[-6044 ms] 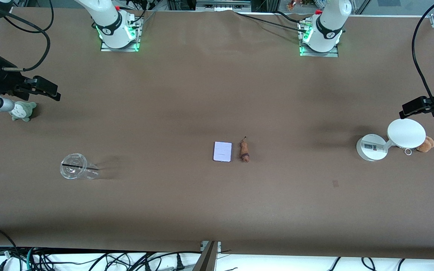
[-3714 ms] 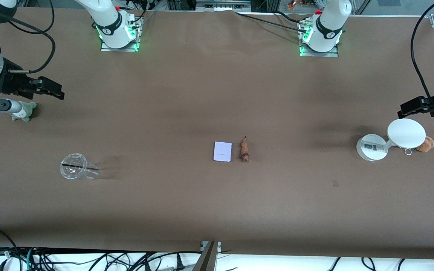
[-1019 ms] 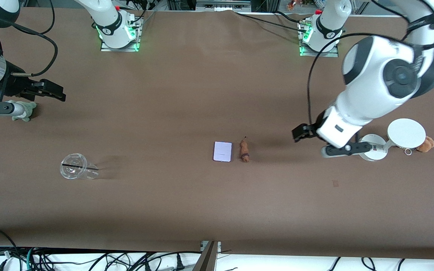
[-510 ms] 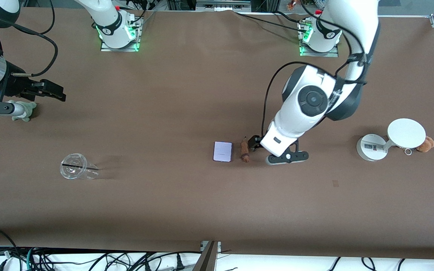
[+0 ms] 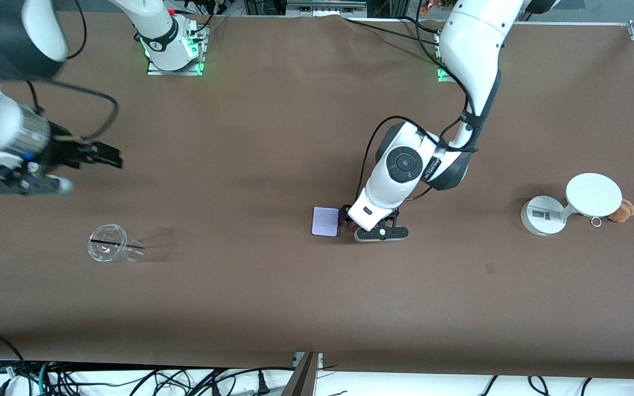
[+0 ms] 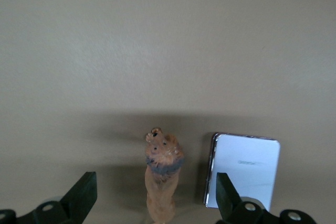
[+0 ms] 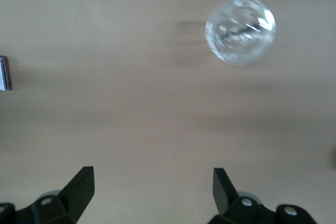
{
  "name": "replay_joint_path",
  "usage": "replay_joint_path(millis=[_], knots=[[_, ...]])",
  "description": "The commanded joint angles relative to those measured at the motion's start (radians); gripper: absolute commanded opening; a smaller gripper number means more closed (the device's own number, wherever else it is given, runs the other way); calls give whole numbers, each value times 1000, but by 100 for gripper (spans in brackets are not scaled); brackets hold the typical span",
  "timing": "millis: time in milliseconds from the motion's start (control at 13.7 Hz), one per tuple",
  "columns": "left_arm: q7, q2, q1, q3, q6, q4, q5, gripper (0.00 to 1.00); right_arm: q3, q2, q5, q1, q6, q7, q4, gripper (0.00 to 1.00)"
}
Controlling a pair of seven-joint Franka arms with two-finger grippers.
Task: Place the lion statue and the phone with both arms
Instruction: 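Grasp the lion statue with the left gripper while the right gripper reaches out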
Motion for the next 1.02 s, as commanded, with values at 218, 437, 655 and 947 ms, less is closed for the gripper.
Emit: replay_joint_path(millis=[218, 437, 655, 947], knots=[[-11, 43, -45, 15, 90, -23, 21, 100, 1, 215, 52, 108, 282, 120, 41, 100], [-9, 43, -45, 16, 89, -29, 36, 80, 22, 304, 53, 152, 396, 186, 96, 100], [-12, 42, -45, 15, 78, -29, 49, 0, 21, 365, 52, 191, 393, 255, 176, 100], [40, -30, 0, 26, -49, -29, 50, 0, 21, 379, 52, 217, 404, 304, 180, 100]])
